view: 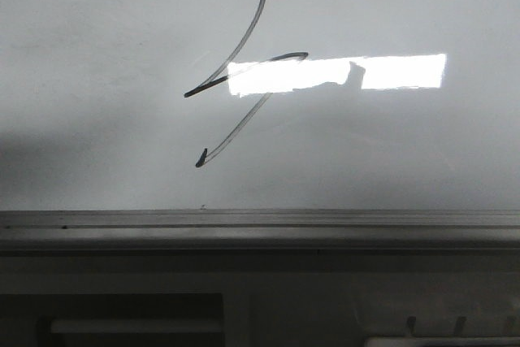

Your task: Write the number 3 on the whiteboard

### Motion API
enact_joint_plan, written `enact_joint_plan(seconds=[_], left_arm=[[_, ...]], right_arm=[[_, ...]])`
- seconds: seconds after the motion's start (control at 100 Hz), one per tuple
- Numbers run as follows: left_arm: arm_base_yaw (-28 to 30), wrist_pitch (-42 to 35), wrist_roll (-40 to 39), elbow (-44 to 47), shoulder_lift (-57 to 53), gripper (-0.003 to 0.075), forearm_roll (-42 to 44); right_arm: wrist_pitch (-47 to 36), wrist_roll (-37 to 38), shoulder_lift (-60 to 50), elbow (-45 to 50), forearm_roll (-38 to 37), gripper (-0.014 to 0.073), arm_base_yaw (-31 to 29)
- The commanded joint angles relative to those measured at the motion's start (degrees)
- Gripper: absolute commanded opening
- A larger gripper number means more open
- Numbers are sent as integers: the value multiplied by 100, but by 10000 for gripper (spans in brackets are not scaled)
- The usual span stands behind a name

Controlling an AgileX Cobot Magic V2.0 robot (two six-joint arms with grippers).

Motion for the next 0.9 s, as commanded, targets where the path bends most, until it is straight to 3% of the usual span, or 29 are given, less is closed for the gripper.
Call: enact_joint_plan(seconds=[0.0,0.13,0.44,0.89], left_arm=[[-21,-1165,-332,312,57,-21,-554],[-21,-1868,-332,637,339,-21,-729],[-21,-2094,-322,625,1121,-20,-764],[-21,-2235,-322,23,1515,-20,-870]], right_arm=[[-370,117,-207,132,92,-62,-272],[-876,117,-371,763,114,-49,-330],[-1964,117,-393,2146,232,-49,-330],[-2062,117,-393,2403,422,-49,-330]])
